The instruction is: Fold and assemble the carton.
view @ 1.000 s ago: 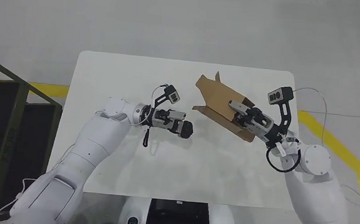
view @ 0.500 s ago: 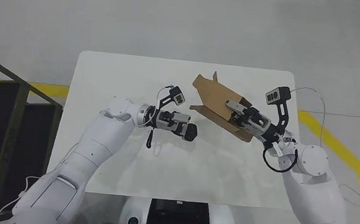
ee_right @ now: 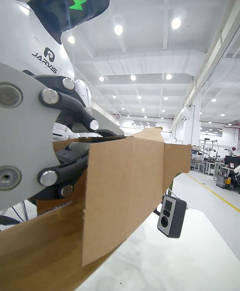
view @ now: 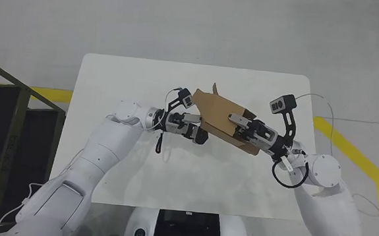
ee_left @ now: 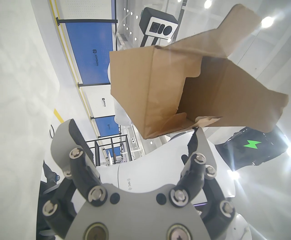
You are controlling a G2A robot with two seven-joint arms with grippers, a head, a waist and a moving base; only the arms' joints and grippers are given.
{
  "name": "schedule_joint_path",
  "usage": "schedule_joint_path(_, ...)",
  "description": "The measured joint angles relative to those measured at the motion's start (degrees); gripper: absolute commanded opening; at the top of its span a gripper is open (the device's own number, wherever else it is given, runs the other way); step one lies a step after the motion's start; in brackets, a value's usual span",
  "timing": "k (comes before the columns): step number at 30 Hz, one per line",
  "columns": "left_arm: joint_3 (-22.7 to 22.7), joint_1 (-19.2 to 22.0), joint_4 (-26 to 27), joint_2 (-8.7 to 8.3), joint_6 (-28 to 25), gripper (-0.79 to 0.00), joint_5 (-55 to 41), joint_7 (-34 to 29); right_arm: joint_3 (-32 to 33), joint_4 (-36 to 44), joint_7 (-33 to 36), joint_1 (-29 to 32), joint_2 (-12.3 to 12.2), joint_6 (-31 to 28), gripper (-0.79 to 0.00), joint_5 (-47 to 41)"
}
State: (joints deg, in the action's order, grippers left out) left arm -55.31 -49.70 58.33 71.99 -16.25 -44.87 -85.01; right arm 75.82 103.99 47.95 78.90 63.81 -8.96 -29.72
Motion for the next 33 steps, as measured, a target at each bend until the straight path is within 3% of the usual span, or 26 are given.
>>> schedule_joint_path(24,0.5,0.3,0.2,0.56,0.8,0.000,0.5,-1.4,-1.4,0.4,0.9,-0.5,0.0,0.3,-0.785,0.1)
schedule_joint_path(33,-2.0,0.2,-0.6,-0.06,-0.7,0.000,1.3,-0.4,0.3,0.4,1.5,-0.2,-0.2,0.4,-0.785,-0.7)
